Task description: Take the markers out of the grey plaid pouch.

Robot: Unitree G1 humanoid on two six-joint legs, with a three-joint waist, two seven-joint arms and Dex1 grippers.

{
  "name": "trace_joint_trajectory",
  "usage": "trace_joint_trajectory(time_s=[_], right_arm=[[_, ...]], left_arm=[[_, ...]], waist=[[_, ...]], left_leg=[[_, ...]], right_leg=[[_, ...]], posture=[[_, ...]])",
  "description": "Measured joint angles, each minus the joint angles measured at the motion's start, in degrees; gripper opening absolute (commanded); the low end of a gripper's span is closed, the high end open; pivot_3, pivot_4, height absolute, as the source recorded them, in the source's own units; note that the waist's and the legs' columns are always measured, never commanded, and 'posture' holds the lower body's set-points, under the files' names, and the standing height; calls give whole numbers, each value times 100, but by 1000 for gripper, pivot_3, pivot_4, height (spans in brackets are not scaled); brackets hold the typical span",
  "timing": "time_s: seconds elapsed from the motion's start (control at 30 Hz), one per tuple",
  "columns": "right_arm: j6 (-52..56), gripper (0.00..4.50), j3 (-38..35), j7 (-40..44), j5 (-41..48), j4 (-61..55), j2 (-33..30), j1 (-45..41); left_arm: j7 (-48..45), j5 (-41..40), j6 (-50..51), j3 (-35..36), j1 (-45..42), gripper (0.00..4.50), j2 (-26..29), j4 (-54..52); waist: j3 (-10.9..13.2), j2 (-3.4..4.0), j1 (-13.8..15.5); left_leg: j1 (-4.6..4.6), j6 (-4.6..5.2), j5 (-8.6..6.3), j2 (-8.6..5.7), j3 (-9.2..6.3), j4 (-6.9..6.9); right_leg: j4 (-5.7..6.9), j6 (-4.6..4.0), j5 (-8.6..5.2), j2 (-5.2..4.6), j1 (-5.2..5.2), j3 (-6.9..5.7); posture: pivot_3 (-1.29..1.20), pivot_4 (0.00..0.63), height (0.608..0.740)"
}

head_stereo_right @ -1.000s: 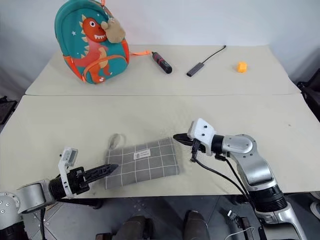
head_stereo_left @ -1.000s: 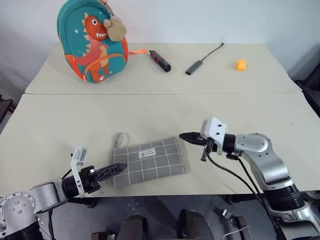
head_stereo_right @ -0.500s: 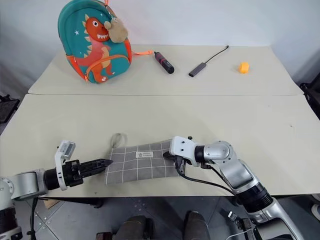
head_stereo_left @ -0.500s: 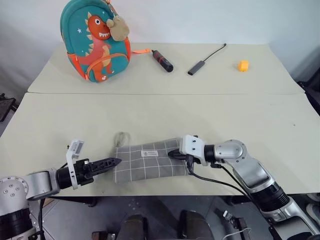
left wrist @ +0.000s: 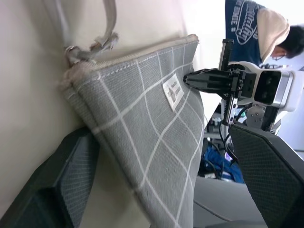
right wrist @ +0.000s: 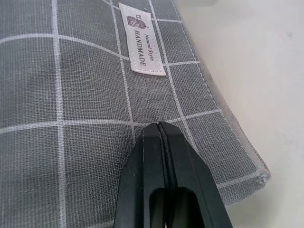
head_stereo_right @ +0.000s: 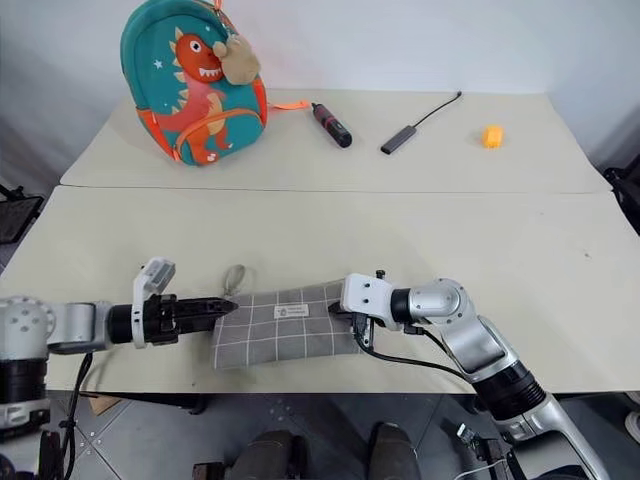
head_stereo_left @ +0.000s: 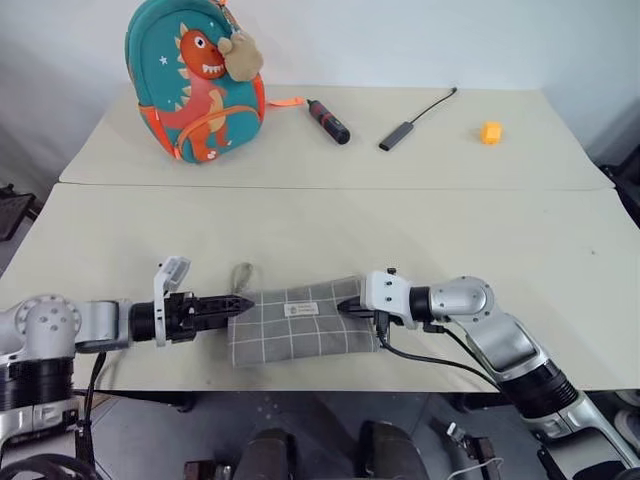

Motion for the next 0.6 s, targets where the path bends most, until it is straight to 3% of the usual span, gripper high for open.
trace_joint_trajectory(time_s=[0.4, 0.5, 0.6], right_arm=[[-2, 23, -9, -49, -8, -30, 1, 48], [-15, 0, -9, -49, -8, -30, 1, 48], [-70, 0, -9, -47, -10, -29, 1, 47]], left_arm=[[-272, 85, -11, -349, -367, 4500, -156, 612], [-274, 69, -25, -404, -354, 3982, -203, 592], [-268, 70, -23, -489, -309, 3036, -257, 594]], waist=[[0, 0, 18], [0, 0, 14], [0, -1, 6]], left_leg=[[0, 1, 1, -1, -1, 1], [0, 1, 1, -1, -1, 1], [-1, 1, 1, -1, -1, -1]], right_leg=[[-1, 1, 0, -2, 1, -1], [-1, 1, 1, -2, 1, 0], [-2, 1, 0, -2, 1, -1]], posture=[[0, 150, 740], [0, 150, 740], [0, 150, 740]])
